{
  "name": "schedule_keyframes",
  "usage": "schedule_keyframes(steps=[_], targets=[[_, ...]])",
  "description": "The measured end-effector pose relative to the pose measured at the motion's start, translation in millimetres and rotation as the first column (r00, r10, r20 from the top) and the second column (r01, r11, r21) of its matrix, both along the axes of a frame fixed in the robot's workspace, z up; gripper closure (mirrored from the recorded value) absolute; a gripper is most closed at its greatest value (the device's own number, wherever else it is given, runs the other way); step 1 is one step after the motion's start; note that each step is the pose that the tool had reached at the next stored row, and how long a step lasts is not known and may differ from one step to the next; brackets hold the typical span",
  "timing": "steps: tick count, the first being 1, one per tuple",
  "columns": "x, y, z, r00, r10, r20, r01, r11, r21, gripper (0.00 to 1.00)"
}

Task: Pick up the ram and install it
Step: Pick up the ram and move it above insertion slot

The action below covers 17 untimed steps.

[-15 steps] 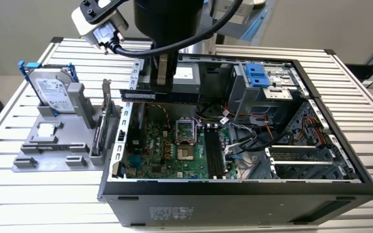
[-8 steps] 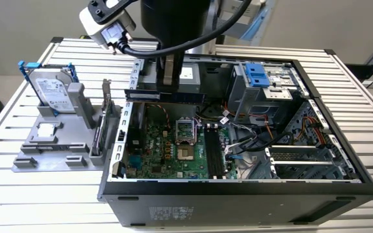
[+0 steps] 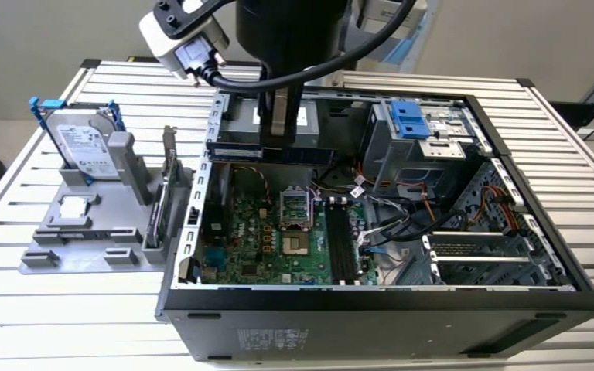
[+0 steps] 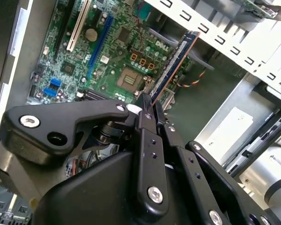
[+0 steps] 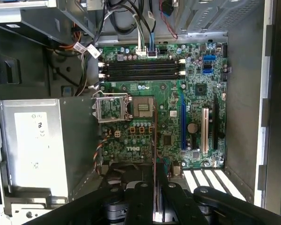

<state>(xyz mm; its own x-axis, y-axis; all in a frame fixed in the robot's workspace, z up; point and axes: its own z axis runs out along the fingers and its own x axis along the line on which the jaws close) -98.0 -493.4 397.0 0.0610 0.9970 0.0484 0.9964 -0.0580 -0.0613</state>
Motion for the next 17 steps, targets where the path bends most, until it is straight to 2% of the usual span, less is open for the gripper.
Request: schedule_keyframes(steps=[17], targets=[[21.9,0.0,0.0,1.0000,-0.004,0.0000,0.004,1.0000,0.0000,1.00]])
